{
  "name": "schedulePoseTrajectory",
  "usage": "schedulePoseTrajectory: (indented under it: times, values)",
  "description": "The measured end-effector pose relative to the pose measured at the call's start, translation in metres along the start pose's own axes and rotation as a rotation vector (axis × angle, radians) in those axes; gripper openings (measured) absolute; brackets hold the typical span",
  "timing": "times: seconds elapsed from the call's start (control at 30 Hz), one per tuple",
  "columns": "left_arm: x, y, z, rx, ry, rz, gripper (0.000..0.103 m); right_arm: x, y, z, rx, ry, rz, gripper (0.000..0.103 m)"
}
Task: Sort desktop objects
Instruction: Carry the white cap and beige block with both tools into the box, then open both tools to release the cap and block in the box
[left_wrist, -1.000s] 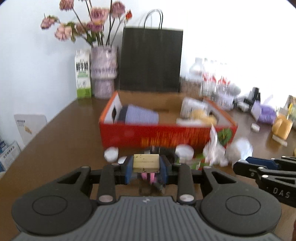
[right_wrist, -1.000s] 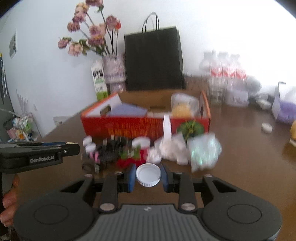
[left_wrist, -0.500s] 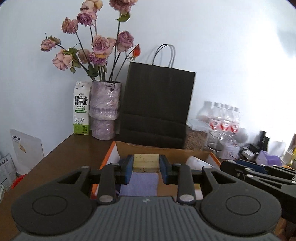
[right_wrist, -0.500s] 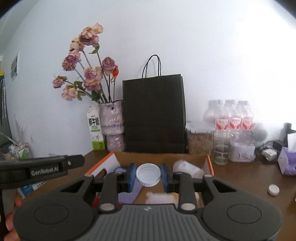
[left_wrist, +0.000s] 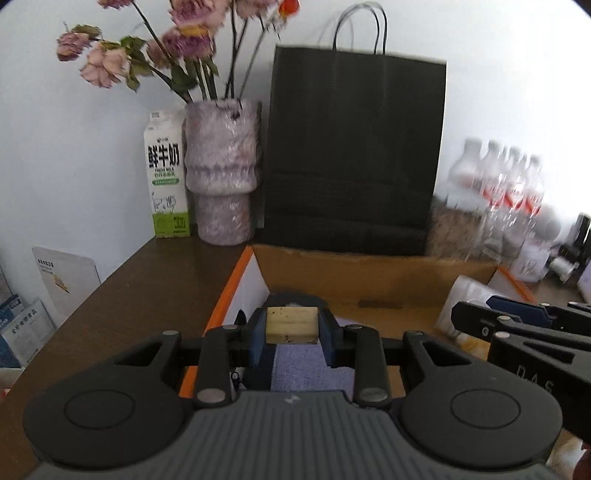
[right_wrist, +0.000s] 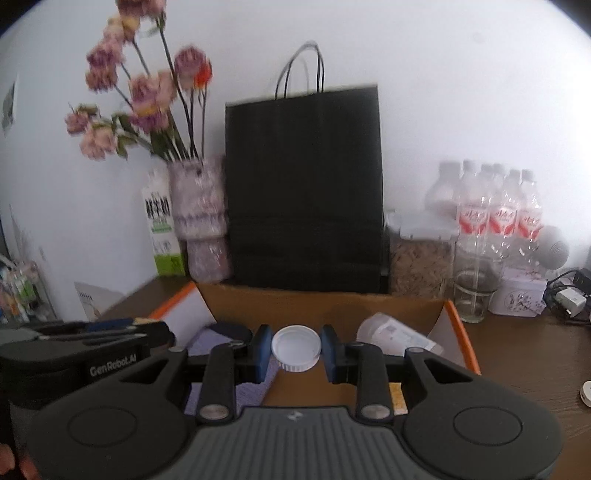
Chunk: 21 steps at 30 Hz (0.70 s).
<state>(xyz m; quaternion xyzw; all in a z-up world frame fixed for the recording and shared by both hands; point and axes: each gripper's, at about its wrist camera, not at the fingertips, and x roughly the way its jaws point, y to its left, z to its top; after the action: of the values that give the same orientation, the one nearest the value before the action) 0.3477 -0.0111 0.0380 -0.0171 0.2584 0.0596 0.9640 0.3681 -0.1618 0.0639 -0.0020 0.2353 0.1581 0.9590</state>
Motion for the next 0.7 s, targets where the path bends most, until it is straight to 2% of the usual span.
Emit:
schedulePoseTrajectory:
  times: [0.2, 0.5, 0.57, 0.7]
  values:
    - [0.02, -0.009, -0.016, 0.057, 0.052, 0.023, 0.031, 0.026, -0.002, -0.018, -0.018, 0.105, 0.004, 0.027]
    - [0.03, -0.015, -0.026, 0.107, 0.087, 0.035, 0.031, 0.031, 0.002, -0.027, -0.047, 0.154, 0.009, 0.028]
    - [0.028, -0.015, -0.026, 0.113, 0.082, 0.037, 0.037, 0.031, 0.003, -0.028, -0.059, 0.161, 0.004, 0.029]
    - [0.02, -0.015, -0.022, 0.121, 0.049, 0.068, 0.061, 0.024, 0.003, -0.025, -0.057, 0.15, -0.02, 0.057]
